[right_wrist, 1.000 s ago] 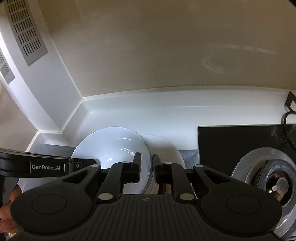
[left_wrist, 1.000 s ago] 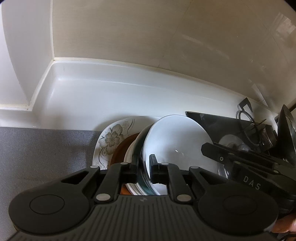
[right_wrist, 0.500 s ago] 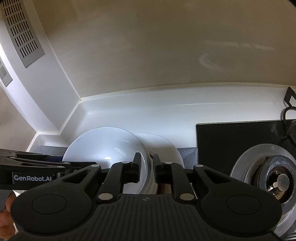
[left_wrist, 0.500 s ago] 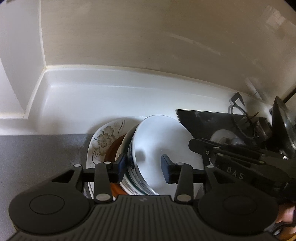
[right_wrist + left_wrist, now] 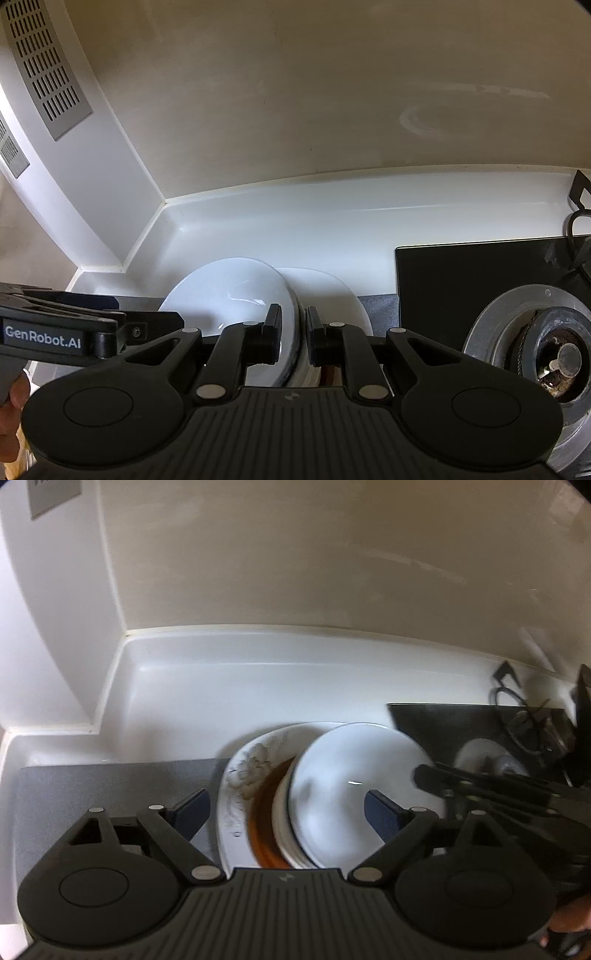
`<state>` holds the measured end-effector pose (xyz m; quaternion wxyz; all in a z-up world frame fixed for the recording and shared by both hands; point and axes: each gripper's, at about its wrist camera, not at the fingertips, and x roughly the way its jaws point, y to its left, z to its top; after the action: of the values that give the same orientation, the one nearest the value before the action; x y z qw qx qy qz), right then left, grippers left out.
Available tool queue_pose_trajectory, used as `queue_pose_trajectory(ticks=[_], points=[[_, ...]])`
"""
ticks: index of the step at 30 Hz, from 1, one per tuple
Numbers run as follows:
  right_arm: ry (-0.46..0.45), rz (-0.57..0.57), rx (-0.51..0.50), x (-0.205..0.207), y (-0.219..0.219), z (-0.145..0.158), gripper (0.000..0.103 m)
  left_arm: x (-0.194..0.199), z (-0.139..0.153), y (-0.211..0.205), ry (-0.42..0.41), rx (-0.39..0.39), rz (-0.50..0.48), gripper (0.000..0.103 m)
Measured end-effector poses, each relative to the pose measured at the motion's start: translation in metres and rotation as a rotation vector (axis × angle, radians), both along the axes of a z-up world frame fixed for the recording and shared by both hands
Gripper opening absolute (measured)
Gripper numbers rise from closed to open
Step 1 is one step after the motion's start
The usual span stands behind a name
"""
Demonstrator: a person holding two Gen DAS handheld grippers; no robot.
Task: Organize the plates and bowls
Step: 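Withdraw the right tool upward from the finished stack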
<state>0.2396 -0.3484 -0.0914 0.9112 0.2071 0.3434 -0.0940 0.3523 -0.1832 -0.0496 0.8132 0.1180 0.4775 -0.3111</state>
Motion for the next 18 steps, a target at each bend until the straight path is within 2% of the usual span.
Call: queue_pose_trajectory(ticks=[2,3,5,7,11,18], points=[[-0.012,-0.004,0.004,-0.002,0.0,0.001,0.02,0.0,-0.002,0.003,-0.006,0.009,0.017,0.094],[-0.017,-0.006,0.001,-0.004,0.001,0.002,0.025,-0.001,-0.002,0.005,-0.008,0.008,0.023,0.1],[-0.03,-0.015,-0.011,-0.009,0.004,0.005,0.043,-0.004,0.0,0.01,-0.032,-0.004,0.04,0.103],[-0.04,-0.02,-0.018,-0.016,0.006,0.007,0.052,-0.011,0.005,0.015,-0.08,-0.005,0.041,0.103],[-0.063,-0.011,-0.025,-0.037,0.013,0.014,0.06,-0.031,0.006,0.026,-0.126,0.021,0.037,0.103],[-0.101,0.021,-0.073,-0.078,0.038,0.027,0.065,-0.074,0.011,0.049,-0.163,0.036,0.066,0.103]])
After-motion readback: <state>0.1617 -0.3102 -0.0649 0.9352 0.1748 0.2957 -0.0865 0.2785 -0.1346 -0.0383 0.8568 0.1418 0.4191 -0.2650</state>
